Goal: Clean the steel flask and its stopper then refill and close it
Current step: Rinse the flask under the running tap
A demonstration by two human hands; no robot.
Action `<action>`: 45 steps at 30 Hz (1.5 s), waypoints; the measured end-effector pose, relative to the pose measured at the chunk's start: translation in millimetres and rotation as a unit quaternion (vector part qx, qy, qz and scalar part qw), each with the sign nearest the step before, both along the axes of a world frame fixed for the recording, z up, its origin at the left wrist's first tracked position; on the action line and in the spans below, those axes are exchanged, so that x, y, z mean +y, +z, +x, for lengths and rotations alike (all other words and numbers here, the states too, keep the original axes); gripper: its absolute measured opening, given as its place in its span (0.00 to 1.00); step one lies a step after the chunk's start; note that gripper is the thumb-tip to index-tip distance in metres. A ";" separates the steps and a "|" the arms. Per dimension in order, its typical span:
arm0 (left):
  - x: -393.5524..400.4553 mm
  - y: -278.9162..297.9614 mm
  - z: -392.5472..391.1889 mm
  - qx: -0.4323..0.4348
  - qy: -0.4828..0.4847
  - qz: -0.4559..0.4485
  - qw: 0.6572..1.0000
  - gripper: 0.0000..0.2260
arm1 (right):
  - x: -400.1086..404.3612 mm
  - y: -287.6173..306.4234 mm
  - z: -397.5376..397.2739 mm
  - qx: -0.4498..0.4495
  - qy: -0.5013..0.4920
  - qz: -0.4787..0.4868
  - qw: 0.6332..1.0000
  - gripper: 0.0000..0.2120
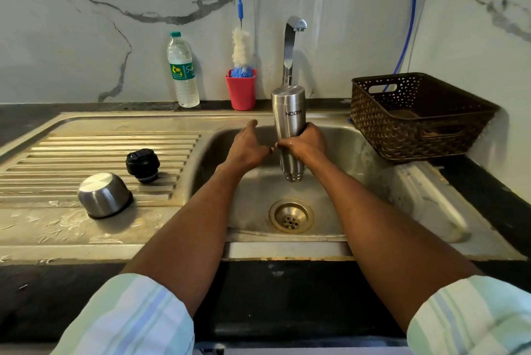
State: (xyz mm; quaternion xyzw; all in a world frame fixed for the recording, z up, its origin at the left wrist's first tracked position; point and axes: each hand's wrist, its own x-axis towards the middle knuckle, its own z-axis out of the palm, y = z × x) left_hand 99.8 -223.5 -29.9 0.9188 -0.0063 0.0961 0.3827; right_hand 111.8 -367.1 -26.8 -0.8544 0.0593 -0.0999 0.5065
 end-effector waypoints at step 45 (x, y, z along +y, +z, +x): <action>-1.4 5.0 -8.4 0.007 -0.013 0.050 0.999 0.34 | -5.8 -0.2 1.4 0.011 -0.079 0.153 0.985 0.32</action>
